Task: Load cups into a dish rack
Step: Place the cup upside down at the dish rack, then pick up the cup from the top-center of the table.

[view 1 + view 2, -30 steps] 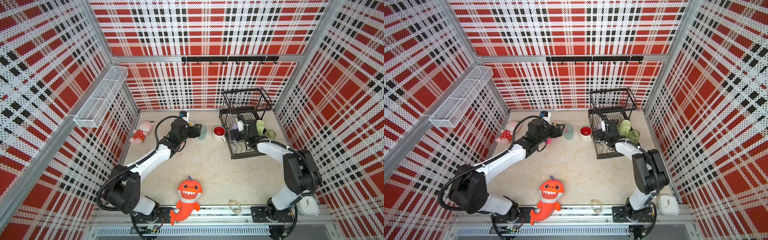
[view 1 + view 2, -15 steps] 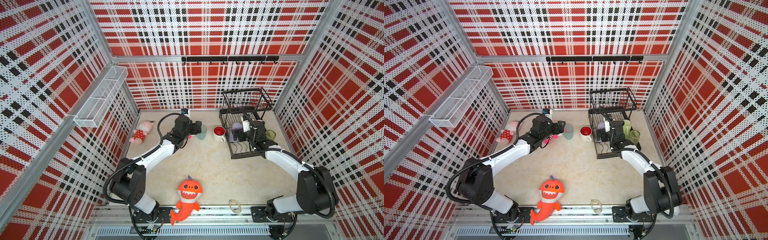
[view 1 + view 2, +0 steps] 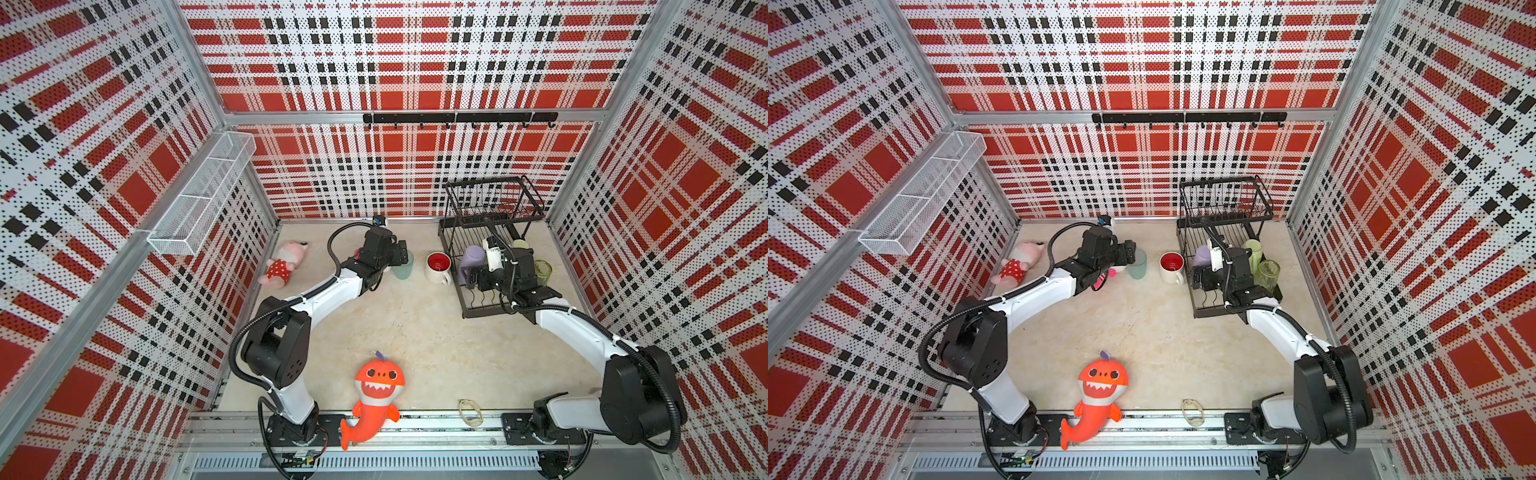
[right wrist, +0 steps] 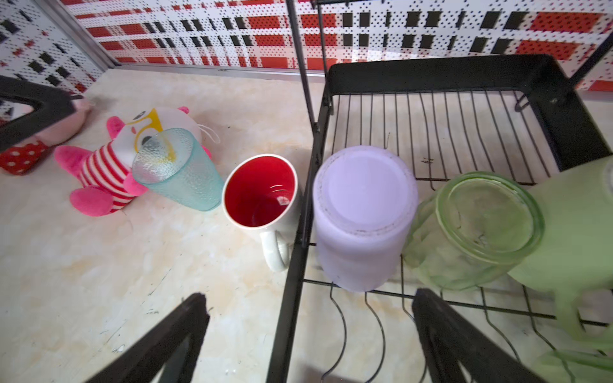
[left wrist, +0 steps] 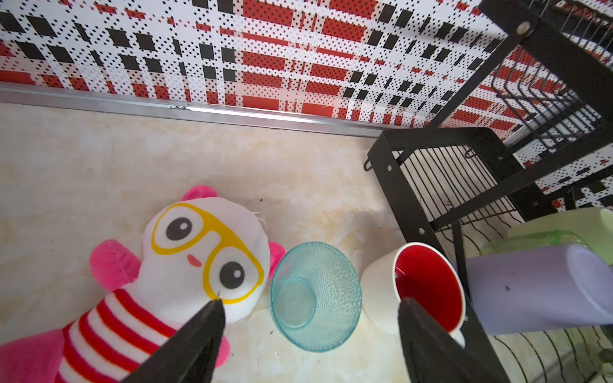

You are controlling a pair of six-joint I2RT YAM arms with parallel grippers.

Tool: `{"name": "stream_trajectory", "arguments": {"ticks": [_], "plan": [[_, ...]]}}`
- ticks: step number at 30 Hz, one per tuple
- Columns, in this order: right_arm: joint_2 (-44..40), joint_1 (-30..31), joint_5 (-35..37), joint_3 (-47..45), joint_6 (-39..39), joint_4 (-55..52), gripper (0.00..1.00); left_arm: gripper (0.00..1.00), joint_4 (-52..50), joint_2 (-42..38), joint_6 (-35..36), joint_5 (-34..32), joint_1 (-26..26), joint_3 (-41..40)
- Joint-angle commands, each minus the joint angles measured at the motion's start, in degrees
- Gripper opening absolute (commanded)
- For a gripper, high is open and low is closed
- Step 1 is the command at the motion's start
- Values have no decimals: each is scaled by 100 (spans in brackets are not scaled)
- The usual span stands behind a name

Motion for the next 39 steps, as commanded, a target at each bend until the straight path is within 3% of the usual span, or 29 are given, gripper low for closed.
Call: {"name": "stream_trajectory", "arguments": {"ticks": [1, 6, 15, 39], "plan": [[-154, 19, -726, 6, -97, -150, 100, 85, -211, 190, 172, -203, -31, 222], [-100, -350, -1572, 54, 180, -209, 100, 86, -303, 394, 232, -244, -19, 335], [-282, -638, -1504, -41, 307, -179, 100, 85, -577, 807, 214, -104, 73, 723], [-277, -649, -1476, 183, 223, -544, 100, 63, -919, 1833, 65, 203, 289, 1345]]}}
